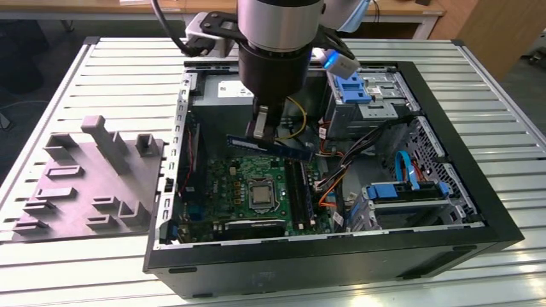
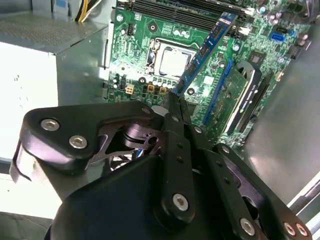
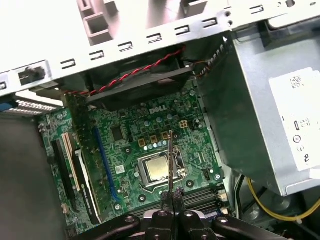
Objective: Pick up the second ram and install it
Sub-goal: 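Insert the second ram into the second slot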
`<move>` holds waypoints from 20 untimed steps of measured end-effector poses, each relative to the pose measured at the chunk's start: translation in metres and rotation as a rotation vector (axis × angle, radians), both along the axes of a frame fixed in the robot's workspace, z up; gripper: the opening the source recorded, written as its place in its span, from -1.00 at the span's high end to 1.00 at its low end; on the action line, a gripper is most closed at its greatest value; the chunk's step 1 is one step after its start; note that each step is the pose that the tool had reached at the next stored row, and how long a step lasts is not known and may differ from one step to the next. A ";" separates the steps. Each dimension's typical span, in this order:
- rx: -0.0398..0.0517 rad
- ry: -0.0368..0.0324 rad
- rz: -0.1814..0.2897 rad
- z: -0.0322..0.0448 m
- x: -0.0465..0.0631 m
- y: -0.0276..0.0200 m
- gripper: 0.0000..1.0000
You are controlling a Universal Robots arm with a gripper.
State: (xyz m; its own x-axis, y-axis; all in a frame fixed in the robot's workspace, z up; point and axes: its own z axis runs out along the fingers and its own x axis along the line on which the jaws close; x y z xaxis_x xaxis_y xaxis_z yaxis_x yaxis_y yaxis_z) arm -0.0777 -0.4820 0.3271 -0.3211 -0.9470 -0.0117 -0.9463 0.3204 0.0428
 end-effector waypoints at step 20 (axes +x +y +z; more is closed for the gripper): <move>0.0000 0.0000 -0.261 -0.0010 0.000 0.0000 0.77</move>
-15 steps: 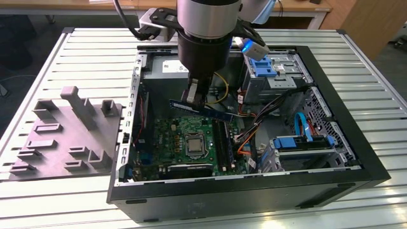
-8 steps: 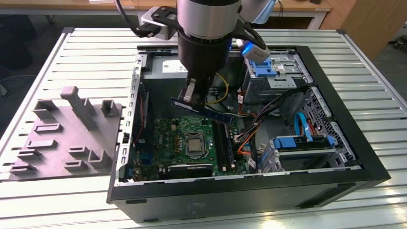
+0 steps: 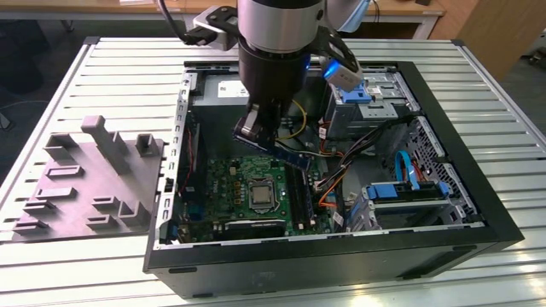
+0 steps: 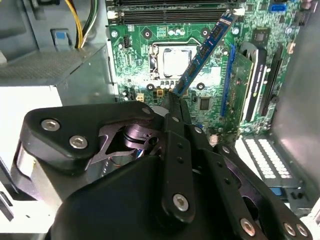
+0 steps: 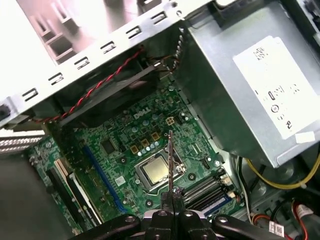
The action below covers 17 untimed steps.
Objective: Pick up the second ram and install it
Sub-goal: 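Insert the second ram into the second slot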
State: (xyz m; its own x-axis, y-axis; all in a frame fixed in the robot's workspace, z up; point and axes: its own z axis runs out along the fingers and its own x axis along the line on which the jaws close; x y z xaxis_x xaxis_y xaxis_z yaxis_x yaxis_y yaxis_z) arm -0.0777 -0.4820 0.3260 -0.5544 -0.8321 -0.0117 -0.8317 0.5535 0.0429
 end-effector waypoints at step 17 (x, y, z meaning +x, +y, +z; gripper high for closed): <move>-0.0002 0.0000 -0.299 -0.0019 0.000 0.0000 0.77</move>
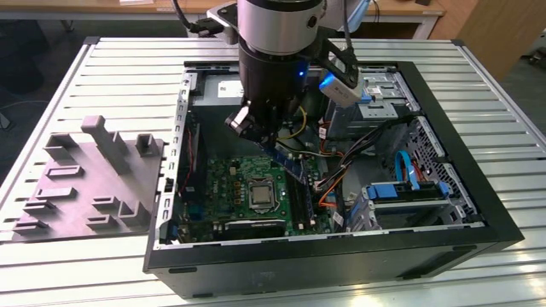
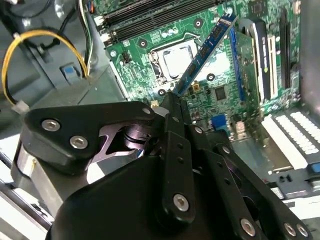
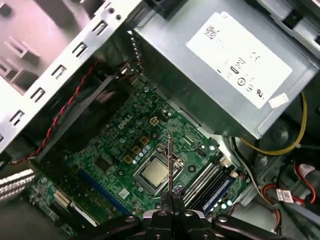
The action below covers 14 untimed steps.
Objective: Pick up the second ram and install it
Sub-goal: 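Insert the second ram into the second slot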
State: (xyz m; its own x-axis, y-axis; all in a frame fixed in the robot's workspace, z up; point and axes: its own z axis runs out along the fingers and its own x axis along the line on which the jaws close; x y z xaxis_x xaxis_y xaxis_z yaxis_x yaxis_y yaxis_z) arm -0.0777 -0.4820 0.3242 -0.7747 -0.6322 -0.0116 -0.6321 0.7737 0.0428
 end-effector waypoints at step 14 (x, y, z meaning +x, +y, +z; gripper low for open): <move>0.0000 -0.0001 -0.255 -0.0023 0.000 0.0000 0.77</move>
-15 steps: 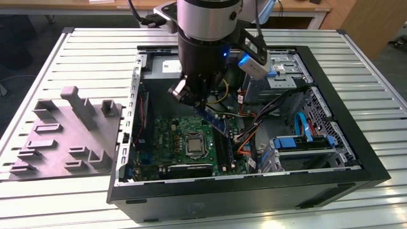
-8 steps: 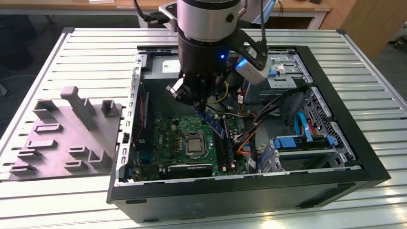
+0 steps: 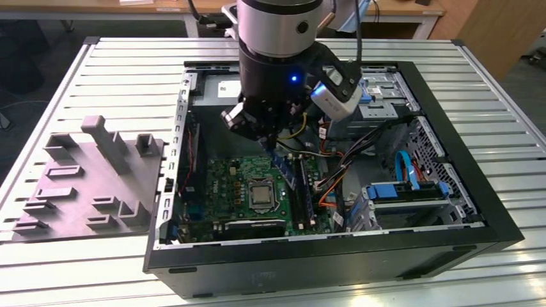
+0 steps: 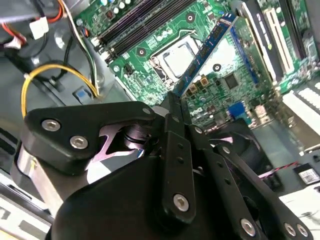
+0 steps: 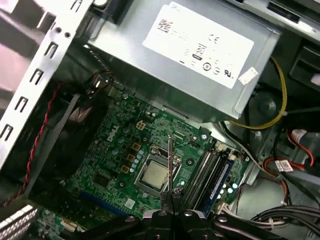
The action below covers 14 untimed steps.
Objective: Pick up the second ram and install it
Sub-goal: 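Insert the second ram into the second slot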
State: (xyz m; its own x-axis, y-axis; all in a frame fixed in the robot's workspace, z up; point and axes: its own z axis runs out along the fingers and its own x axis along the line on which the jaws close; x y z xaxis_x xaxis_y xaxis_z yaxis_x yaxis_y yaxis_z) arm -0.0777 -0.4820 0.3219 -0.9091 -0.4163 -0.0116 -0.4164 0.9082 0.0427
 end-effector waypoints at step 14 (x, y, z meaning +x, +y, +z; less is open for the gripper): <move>0.0001 0.0000 -0.254 -0.0023 0.000 0.0000 0.77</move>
